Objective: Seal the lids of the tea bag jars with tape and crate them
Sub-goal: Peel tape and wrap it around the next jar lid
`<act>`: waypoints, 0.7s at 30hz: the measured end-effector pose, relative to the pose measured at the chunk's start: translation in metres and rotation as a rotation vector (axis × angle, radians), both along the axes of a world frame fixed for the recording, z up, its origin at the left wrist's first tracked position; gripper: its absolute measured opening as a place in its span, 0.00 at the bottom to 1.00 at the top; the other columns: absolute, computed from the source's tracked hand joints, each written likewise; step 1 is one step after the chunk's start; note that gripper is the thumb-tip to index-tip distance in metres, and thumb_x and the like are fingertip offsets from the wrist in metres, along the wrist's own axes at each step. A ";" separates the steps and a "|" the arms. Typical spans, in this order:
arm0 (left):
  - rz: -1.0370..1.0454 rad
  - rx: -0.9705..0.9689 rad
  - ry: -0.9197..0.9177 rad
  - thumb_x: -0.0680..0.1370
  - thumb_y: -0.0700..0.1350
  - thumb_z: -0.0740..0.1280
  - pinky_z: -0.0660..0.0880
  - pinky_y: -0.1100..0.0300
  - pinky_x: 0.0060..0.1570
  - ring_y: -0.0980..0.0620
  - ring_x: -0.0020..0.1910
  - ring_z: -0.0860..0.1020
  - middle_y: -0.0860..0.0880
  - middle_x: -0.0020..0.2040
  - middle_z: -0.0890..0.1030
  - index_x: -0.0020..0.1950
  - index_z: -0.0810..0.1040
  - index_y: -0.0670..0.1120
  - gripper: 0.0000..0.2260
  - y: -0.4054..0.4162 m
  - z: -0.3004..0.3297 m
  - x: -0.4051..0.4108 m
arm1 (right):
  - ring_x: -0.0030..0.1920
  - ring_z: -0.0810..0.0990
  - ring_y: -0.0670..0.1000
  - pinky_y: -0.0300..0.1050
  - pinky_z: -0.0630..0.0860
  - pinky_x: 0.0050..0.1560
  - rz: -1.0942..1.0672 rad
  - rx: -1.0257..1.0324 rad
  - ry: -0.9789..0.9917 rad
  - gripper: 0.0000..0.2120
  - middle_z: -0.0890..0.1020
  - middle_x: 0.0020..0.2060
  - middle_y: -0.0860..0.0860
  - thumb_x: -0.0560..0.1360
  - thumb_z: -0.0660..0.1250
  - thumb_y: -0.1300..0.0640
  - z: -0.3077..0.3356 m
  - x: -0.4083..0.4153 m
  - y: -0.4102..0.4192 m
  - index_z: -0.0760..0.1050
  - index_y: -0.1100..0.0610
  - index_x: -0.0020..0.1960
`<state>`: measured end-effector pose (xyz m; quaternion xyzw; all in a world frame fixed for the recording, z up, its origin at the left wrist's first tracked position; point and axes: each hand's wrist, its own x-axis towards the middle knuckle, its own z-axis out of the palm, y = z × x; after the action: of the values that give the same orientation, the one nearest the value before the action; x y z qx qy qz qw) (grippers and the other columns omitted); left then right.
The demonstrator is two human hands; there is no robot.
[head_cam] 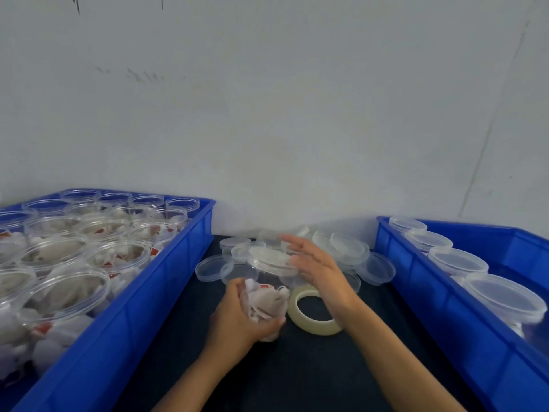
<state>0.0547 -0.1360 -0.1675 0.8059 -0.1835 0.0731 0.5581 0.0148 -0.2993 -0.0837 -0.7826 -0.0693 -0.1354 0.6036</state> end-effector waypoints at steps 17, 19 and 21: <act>0.075 -0.134 0.013 0.60 0.53 0.82 0.71 0.63 0.48 0.62 0.54 0.75 0.60 0.56 0.74 0.61 0.62 0.58 0.38 -0.005 -0.019 0.011 | 0.59 0.67 0.42 0.38 0.64 0.62 -0.333 -0.799 -0.029 0.12 0.71 0.56 0.40 0.77 0.66 0.46 -0.088 -0.010 -0.023 0.74 0.48 0.58; 0.057 -0.120 0.026 0.59 0.54 0.82 0.72 0.62 0.50 0.62 0.55 0.75 0.61 0.57 0.74 0.63 0.62 0.59 0.40 -0.004 -0.022 0.012 | 0.59 0.68 0.44 0.37 0.64 0.61 -0.316 -0.936 0.006 0.14 0.72 0.57 0.41 0.77 0.63 0.43 -0.093 -0.007 -0.023 0.72 0.48 0.59; 0.046 -0.118 0.031 0.58 0.55 0.82 0.72 0.61 0.51 0.60 0.56 0.75 0.60 0.59 0.74 0.64 0.62 0.58 0.41 -0.004 -0.023 0.015 | 0.53 0.71 0.45 0.38 0.68 0.54 -0.361 -0.913 0.004 0.09 0.74 0.52 0.43 0.77 0.65 0.46 -0.091 -0.006 -0.023 0.72 0.50 0.51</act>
<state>0.0694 -0.1403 -0.1907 0.7766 -0.1515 0.0841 0.6057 0.0084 -0.3220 -0.1747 -0.9671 0.0164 -0.1923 0.1659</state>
